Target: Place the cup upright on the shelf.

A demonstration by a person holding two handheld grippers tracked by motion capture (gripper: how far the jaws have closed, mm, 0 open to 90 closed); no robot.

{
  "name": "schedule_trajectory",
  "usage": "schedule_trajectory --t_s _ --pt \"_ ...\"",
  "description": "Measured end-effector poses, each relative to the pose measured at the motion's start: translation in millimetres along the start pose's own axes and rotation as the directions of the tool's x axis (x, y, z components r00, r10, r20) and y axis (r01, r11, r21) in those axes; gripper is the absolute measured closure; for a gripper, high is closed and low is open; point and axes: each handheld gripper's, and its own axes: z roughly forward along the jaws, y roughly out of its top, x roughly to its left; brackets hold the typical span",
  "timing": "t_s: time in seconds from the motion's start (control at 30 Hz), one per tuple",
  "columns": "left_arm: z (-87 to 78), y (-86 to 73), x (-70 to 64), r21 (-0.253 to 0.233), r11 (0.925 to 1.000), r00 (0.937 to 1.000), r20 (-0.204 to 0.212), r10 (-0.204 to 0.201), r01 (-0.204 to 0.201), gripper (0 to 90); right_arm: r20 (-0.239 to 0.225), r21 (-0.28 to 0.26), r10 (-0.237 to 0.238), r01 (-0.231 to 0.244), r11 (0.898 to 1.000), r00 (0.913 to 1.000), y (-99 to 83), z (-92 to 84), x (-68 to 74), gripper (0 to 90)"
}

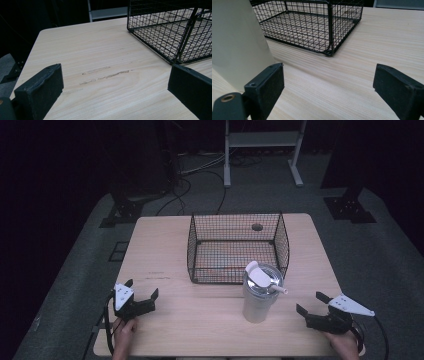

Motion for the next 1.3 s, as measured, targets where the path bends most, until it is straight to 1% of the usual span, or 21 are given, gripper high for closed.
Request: schedule_trajectory --t_s 0.23,0.53,0.83,1.03,1.13,1.2,1.3 --pt "0.0 0.0 -0.1 0.001 1.0000 1.0000 -0.002 -0.002 0.002 0.0 -0.012 -0.006 -0.009 0.008 1.000 0.9999 2.2 -1.7 3.2 9.4" --pt "0.0 -0.1 0.1 0.002 1.0000 1.0000 -0.002 -0.002 0.002 0.0 -0.037 -0.016 -0.038 0.038 0.999 0.9986 8.2 -2.9 12.3 9.4" --pt "-0.4 -0.1 -0.1 0.002 1.0000 1.0000 0.000 -0.001 0.001 0.0 -0.063 -0.022 -0.071 0.070 0.997 0.9955 12.3 -3.4 20.6 9.4" --pt "-0.4 -0.1 -0.1 0.003 1.0000 1.0000 -0.001 -0.002 0.002 0.0 -0.094 -0.023 -0.092 0.090 0.996 0.9913 14.9 -3.3 27.5 9.4" --pt "-0.3 -0.1 -0.1 0.003 1.0000 1.0000 -0.002 -0.003 0.003 0.0 -0.112 -0.018 -0.103 0.101 0.995 0.9884 16.1 -2.8 31.2 9.4" --pt "-0.3 -0.1 -0.2 0.002 1.0000 1.0000 -0.002 -0.002 0.002 0.0 -0.123 -0.015 -0.118 0.118 0.993 0.9853 16.8 -2.1 33.7 9.3" --pt "-0.3 -0.1 -0.2 0.004 1.0000 1.0000 -0.003 -0.003 0.003 0.0 -0.138 -0.013 -0.125 0.125 0.992 0.9825 18.1 -0.9 36.5 9.3"
